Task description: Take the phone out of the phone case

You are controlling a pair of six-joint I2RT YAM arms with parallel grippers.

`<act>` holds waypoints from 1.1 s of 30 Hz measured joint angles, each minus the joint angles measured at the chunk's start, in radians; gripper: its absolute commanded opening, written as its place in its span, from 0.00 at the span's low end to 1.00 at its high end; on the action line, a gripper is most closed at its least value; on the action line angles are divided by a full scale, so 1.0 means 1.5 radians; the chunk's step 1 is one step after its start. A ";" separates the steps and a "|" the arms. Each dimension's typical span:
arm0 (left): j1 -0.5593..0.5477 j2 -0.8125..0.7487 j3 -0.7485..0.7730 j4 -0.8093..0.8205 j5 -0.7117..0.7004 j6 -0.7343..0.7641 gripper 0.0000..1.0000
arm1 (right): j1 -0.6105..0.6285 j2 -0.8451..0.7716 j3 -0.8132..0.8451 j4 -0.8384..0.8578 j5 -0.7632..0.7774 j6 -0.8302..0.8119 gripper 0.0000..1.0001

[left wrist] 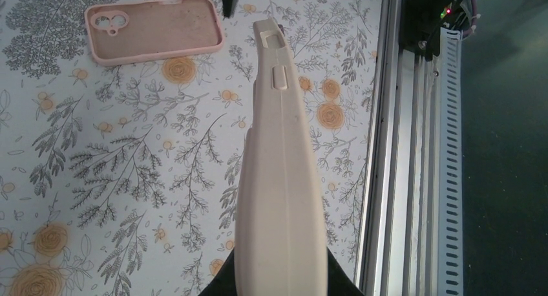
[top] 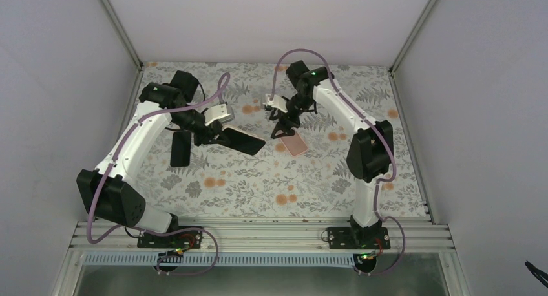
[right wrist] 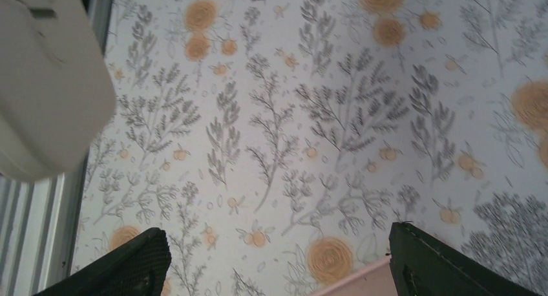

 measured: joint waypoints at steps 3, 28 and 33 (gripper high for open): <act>0.000 -0.001 0.000 0.000 0.000 0.001 0.02 | 0.021 0.000 0.002 -0.003 -0.012 0.004 0.83; 0.000 -0.007 -0.015 0.026 -0.005 -0.002 0.02 | 0.043 -0.030 -0.045 -0.014 -0.053 0.019 0.79; 0.000 -0.008 -0.015 0.027 -0.004 -0.002 0.02 | 0.043 -0.030 -0.045 -0.014 -0.053 0.019 0.78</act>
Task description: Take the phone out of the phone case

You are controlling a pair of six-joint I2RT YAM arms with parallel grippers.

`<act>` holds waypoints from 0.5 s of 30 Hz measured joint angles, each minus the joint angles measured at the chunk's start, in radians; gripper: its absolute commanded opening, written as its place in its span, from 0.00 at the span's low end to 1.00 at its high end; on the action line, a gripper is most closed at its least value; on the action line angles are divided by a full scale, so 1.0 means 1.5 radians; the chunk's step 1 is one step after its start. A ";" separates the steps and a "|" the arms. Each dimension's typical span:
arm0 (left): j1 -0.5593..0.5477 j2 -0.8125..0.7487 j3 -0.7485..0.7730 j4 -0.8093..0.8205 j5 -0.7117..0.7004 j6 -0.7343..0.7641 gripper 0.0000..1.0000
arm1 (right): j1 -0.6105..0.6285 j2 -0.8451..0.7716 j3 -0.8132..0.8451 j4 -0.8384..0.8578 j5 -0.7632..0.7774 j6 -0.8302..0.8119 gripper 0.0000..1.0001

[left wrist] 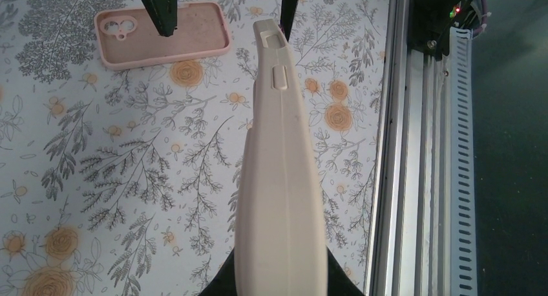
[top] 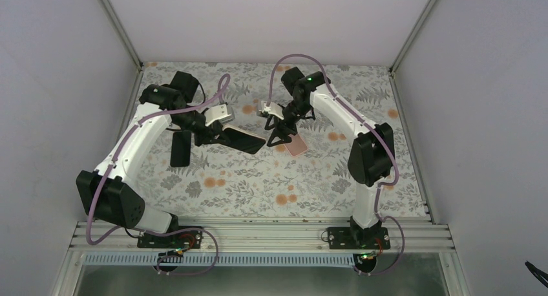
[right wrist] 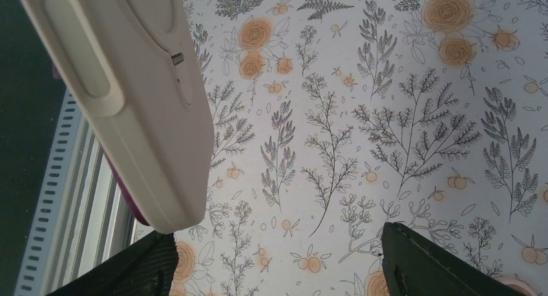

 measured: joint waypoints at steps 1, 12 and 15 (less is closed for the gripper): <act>0.000 0.000 0.000 0.000 0.000 0.000 0.02 | 0.000 0.000 0.000 0.000 0.000 0.000 0.77; 0.001 0.000 0.000 0.005 0.001 -0.002 0.02 | -0.001 0.014 0.032 -0.003 0.002 0.001 0.75; 0.002 0.000 0.000 0.005 0.001 -0.002 0.02 | -0.001 0.021 0.042 -0.009 0.003 0.001 0.73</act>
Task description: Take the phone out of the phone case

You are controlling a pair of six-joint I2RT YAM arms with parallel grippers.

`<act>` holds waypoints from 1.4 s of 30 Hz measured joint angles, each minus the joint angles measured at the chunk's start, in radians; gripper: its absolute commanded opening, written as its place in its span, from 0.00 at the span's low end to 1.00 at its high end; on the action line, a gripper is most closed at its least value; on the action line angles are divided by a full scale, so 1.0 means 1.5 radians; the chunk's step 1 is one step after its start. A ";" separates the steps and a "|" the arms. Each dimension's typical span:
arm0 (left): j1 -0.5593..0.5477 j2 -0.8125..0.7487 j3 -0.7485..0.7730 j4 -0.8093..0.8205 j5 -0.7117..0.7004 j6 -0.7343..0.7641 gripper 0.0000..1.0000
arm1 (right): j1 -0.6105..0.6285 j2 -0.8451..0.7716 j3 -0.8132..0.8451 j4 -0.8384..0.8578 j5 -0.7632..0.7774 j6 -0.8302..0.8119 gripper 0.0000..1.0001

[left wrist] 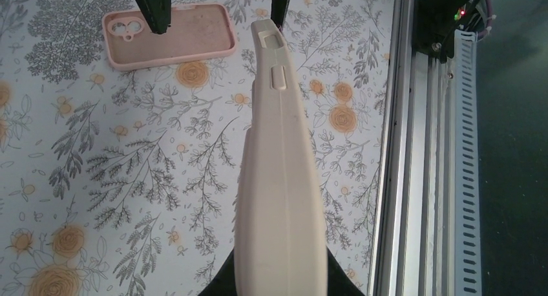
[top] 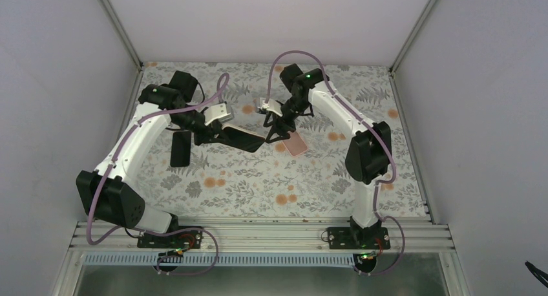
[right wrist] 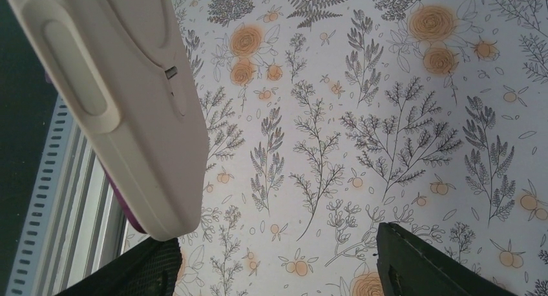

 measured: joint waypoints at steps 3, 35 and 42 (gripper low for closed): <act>0.002 0.000 0.000 0.000 0.000 0.000 0.02 | -0.001 0.008 0.010 -0.004 0.000 0.003 0.71; -0.051 0.080 0.131 -0.064 -0.028 -0.058 0.02 | 0.038 0.014 0.051 0.036 -0.052 0.026 0.87; -0.039 0.125 0.213 -0.117 -0.037 -0.071 0.02 | 0.052 -0.027 0.017 0.068 -0.048 0.047 0.04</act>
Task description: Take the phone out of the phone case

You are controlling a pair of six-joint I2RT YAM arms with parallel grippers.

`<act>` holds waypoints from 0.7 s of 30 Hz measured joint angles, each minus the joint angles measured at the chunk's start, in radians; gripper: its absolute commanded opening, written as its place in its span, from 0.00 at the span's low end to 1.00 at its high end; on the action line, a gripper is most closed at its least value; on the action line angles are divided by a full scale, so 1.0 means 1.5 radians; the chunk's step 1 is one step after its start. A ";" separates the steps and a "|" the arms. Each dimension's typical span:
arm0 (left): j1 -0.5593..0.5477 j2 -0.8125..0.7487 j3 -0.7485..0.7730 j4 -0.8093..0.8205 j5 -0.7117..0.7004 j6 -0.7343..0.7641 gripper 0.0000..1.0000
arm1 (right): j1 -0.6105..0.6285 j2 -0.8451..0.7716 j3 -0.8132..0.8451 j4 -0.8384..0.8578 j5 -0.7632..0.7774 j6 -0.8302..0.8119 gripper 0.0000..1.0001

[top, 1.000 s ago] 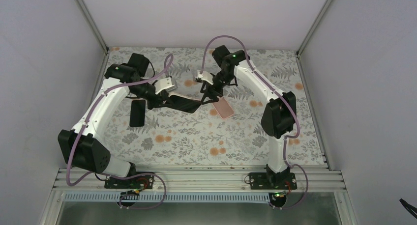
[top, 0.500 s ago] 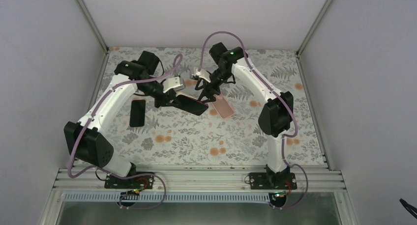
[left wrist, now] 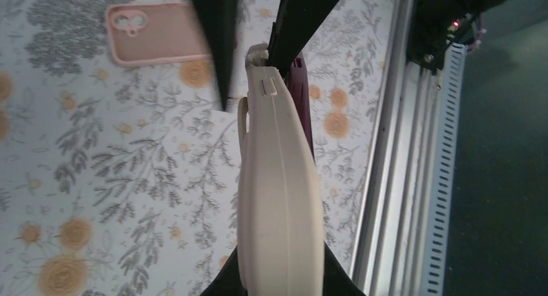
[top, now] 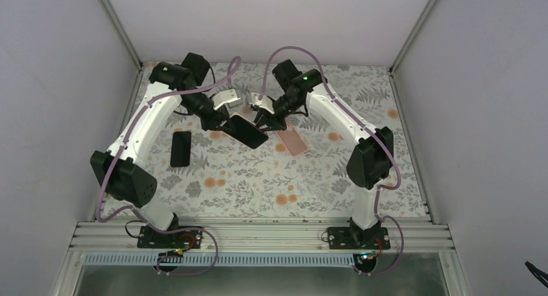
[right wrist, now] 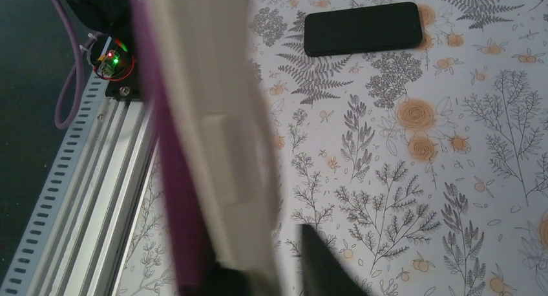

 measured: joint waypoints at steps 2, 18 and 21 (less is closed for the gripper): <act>0.008 0.011 0.011 0.009 -0.003 -0.004 0.02 | 0.000 -0.004 0.000 -0.001 -0.001 0.006 0.03; 0.039 -0.081 -0.003 0.197 0.001 -0.039 1.00 | -0.093 0.028 -0.002 -0.032 -0.098 0.069 0.03; 0.030 -0.180 -0.092 0.267 -0.069 -0.066 1.00 | -0.146 0.045 -0.007 0.027 -0.086 0.169 0.03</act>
